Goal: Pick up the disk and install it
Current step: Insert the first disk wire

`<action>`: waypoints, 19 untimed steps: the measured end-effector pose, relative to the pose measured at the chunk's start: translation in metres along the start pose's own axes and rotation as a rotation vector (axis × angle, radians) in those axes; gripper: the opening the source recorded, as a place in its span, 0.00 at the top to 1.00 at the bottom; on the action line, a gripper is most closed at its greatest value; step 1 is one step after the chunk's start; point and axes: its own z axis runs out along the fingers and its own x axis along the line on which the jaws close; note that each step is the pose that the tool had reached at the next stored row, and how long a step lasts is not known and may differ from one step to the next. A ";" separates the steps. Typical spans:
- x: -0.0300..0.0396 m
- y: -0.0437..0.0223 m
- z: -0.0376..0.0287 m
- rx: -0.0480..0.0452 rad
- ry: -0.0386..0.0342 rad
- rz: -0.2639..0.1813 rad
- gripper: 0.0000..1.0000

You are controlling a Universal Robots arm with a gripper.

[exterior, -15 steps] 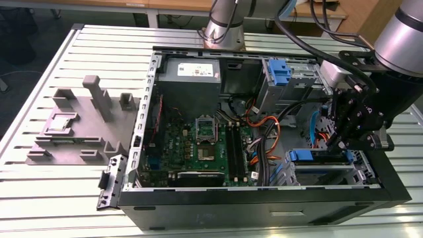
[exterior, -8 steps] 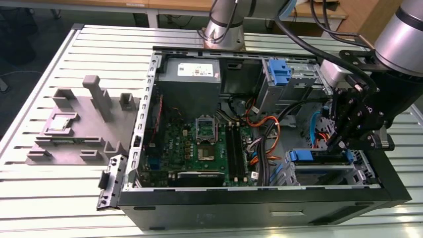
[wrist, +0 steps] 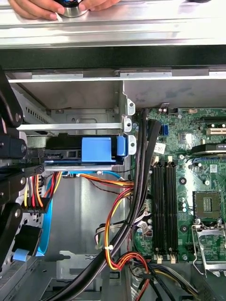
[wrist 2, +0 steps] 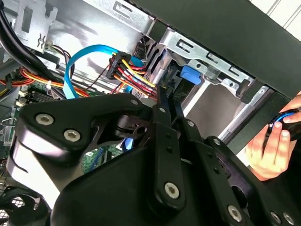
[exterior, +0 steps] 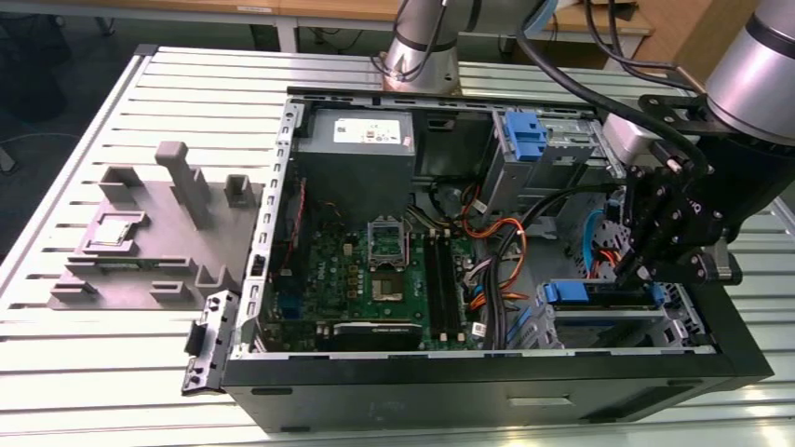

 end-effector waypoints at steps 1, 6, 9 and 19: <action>0.0004 -0.0001 0.0001 0.0000 0.0000 0.000 0.83; 0.0010 -0.0002 0.0005 0.0000 0.0002 0.000 0.83; 0.0009 -0.0002 0.0015 0.0000 -0.0003 0.000 0.83; 0.0008 -0.0002 0.0052 0.0000 0.0002 0.000 0.83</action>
